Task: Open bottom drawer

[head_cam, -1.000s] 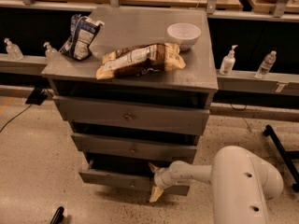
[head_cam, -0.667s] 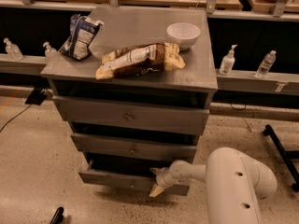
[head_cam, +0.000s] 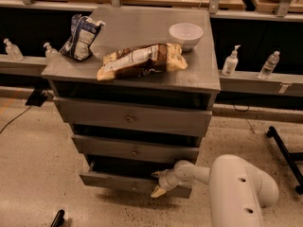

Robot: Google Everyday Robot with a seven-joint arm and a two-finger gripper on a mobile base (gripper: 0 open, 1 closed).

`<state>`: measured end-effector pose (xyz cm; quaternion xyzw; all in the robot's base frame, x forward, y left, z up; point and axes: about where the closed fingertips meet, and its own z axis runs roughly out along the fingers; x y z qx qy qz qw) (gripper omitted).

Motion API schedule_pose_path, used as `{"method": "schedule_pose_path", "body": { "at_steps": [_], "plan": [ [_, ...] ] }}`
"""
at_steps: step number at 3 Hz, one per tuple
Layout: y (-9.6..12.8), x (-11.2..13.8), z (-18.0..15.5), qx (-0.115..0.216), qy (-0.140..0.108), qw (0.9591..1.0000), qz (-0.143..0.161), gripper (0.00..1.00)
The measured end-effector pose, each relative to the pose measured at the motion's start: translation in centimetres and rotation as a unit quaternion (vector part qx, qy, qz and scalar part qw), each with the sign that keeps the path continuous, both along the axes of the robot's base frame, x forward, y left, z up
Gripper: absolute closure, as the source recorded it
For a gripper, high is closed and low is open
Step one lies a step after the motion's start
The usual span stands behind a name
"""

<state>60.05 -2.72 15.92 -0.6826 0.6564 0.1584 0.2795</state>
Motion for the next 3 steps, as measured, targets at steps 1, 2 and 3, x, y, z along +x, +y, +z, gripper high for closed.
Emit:
{"method": "schedule_pose_path", "body": {
  "at_steps": [1, 2, 3],
  "plan": [
    [0.7, -2.2, 0.5, 0.009, 0.017, 0.9997, 0.016, 0.33],
    [1.5, -4.9, 1.9, 0.017, 0.022, 0.9990, 0.034, 0.33],
    [2.1, -7.6, 2.2, 0.021, 0.037, 0.9983, 0.040, 0.34]
  ]
}}
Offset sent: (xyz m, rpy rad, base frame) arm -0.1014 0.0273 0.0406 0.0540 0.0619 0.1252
